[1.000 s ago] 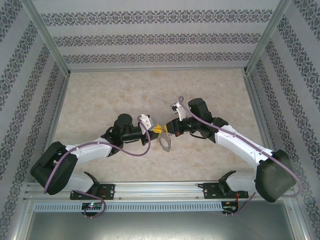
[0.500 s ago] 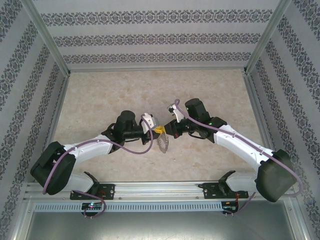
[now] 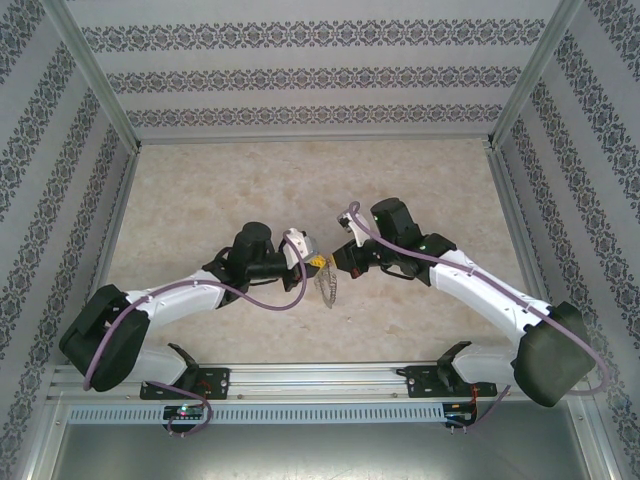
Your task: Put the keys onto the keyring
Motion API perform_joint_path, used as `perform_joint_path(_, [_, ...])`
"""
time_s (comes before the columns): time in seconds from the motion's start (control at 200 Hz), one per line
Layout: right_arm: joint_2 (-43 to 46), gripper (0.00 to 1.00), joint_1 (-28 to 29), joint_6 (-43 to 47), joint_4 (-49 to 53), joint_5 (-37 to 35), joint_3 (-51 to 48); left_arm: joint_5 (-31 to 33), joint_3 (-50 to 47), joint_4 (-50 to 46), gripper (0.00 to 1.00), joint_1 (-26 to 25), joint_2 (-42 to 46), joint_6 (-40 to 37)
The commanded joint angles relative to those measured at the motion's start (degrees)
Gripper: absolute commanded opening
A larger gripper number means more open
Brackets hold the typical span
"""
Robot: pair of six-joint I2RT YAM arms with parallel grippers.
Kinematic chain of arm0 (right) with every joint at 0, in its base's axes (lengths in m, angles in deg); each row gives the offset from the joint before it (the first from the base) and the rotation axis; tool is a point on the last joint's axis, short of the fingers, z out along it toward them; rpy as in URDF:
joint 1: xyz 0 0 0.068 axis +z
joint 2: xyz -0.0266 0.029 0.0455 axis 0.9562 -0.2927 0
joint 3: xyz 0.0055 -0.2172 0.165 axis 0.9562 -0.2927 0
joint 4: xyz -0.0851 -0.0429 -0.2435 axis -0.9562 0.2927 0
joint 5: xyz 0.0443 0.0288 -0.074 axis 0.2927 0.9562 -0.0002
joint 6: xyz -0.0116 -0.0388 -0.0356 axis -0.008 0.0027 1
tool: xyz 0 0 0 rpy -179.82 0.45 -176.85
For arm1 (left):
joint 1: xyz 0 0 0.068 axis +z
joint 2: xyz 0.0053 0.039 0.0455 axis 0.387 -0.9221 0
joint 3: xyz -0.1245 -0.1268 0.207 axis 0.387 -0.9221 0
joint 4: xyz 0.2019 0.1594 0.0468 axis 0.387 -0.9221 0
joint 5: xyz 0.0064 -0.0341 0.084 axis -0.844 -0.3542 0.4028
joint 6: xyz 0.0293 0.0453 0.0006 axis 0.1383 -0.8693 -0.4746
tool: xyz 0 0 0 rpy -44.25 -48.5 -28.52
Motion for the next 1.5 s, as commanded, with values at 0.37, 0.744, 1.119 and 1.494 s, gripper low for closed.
perform_joint_path(0.37, [-2.24, 0.0, -3.14, 1.25, 1.39, 3.42, 1.04, -5.46, -1.67, 11.27, 0.0, -0.13, 2.8, 3.25])
perform_joint_path(0.744, [-0.91, 0.0, -1.17, 2.03, 2.3, 8.05, 5.58, -4.06, 1.6, -1.03, 0.0, -0.23, 0.13, -1.76])
perform_joint_path(1.119, [-2.92, 0.0, 1.1, 4.33, 5.6, 5.18, 7.64, -4.52, 5.25, -7.88, 0.01, -0.99, -1.31, -4.8])
perform_joint_path(1.494, [0.2, 0.0, -2.02, -0.06, 3.83, -4.09, 0.82, -1.26, 2.18, -5.48, 0.35, -0.97, 3.6, -0.54])
